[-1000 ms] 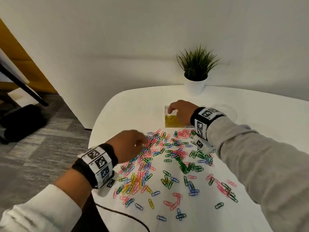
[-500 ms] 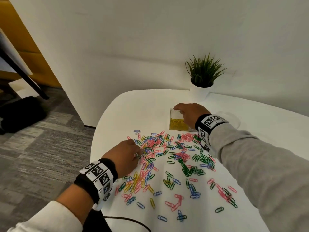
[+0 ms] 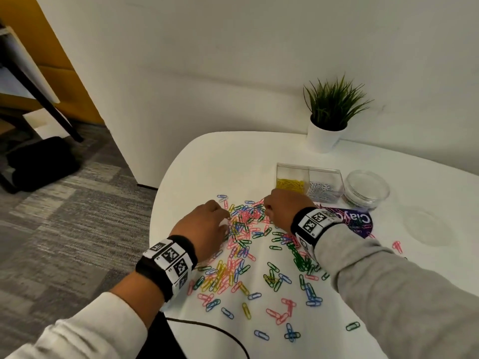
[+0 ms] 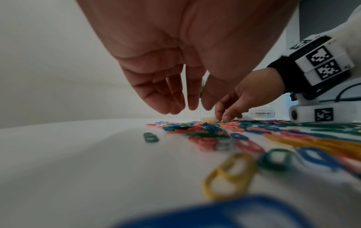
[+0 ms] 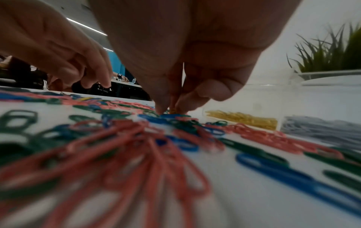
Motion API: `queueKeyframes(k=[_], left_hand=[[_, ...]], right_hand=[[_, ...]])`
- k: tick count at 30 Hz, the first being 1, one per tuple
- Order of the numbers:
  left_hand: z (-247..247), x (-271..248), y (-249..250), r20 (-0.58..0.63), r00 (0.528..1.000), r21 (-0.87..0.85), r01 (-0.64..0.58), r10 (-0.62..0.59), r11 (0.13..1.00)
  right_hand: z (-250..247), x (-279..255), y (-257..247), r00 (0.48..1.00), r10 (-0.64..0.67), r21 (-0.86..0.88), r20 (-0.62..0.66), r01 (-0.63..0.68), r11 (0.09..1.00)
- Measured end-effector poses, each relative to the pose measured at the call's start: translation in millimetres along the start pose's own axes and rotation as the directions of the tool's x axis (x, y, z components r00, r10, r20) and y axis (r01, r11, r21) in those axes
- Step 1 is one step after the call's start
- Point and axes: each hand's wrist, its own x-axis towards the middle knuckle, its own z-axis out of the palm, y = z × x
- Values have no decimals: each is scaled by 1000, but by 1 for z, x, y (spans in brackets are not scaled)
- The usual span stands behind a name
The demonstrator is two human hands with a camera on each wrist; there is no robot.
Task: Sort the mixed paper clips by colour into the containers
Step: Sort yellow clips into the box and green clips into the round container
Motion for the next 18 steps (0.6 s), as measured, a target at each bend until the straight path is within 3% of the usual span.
queueKeyframes(k=[4,7,10,13,16,18], left_hand=[[-6,28,0,-61,998,16,24,-23,1000],[-10,54,1,22,996,49,89,-90,995],[-9,65,1,115,985,104,115,-127,988],[-5,65,0,136,980,127,125,-142,984],[-2,66,-2,137,981,104,123,-137,987],[0,66,-3,138,982,99,120,-133,988]], right_hand=[[1,-1,2,998,44,79,47,-48,996],[2,-7,5,998,63,147,31,-66,987],[-7,-13,11,990,67,172,-126,-45,984],[-24,-14,25,945,141,213,-295,-79,974],[-37,-11,42,917,212,179,-339,-158,971],[-38,-7,38,925,168,74,-340,-151,986]])
